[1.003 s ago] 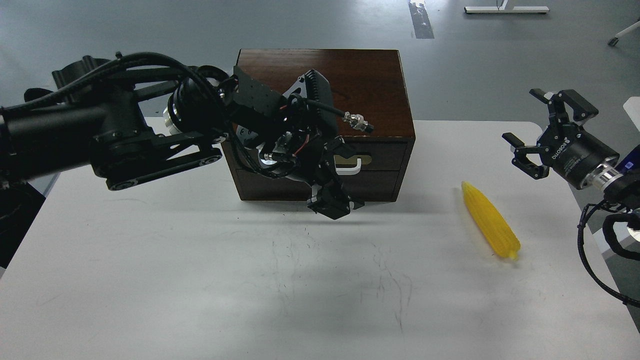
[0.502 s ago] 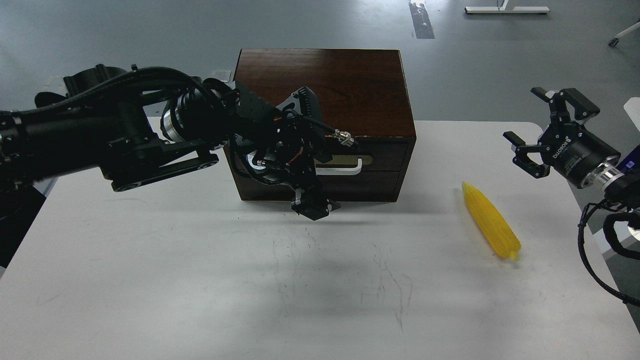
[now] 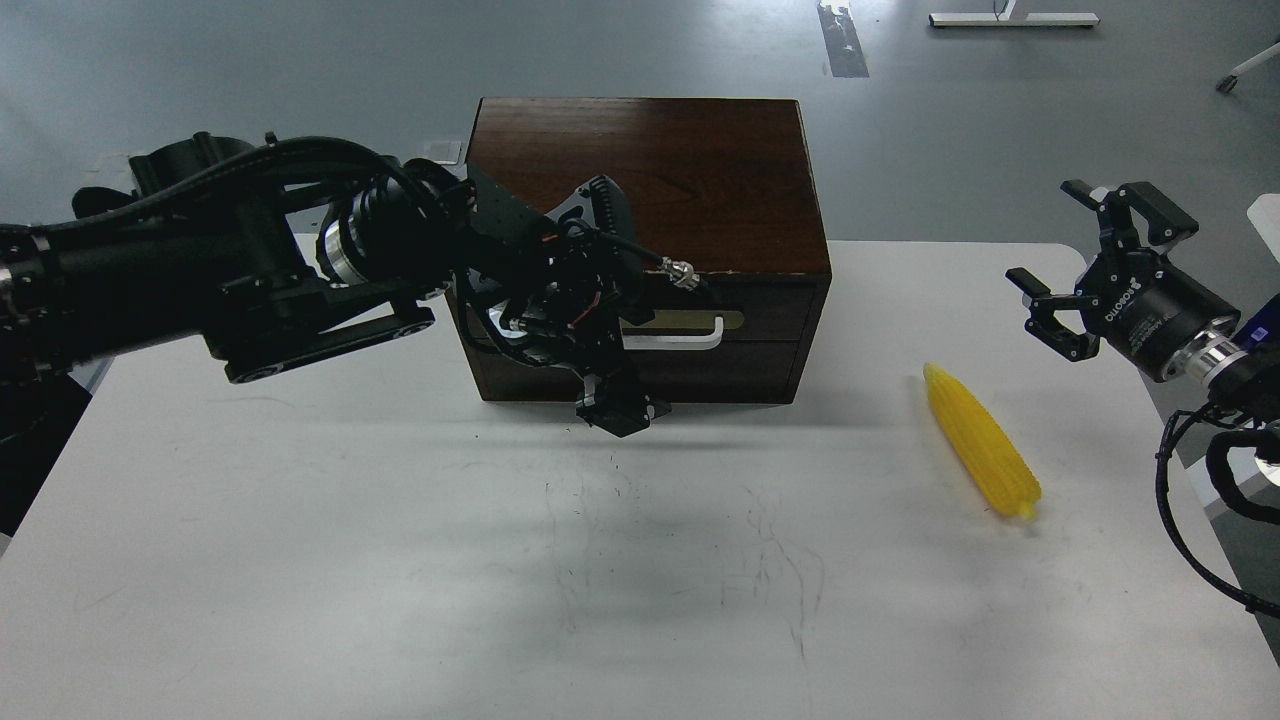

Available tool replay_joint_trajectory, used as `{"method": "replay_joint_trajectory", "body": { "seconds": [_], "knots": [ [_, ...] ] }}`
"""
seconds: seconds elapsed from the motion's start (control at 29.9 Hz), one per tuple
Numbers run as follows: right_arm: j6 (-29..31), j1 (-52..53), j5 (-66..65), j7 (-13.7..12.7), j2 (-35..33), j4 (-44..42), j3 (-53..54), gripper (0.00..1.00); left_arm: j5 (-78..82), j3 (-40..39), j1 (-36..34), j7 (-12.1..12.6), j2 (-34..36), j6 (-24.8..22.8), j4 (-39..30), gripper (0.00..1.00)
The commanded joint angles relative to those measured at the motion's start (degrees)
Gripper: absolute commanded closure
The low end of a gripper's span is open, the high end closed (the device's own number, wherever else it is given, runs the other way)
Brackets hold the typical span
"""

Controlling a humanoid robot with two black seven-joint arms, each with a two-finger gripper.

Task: Put corn in drawer with both arms

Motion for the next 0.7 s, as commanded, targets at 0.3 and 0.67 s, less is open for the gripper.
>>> {"method": "replay_joint_trajectory", "body": {
  "seconds": [0.3,0.67],
  "knots": [
    [0.0,-0.09,0.01,-0.01,-0.26,-0.01,-0.01,0.0,0.0,0.62,0.23,0.0,-0.19,0.0,1.01,0.02],
    [0.0,-0.44,0.01,-0.01,-0.26,-0.01,-0.01,0.0,-0.09,1.85,0.32,0.0,-0.36,0.0,2.85,0.02]
  ]
}}
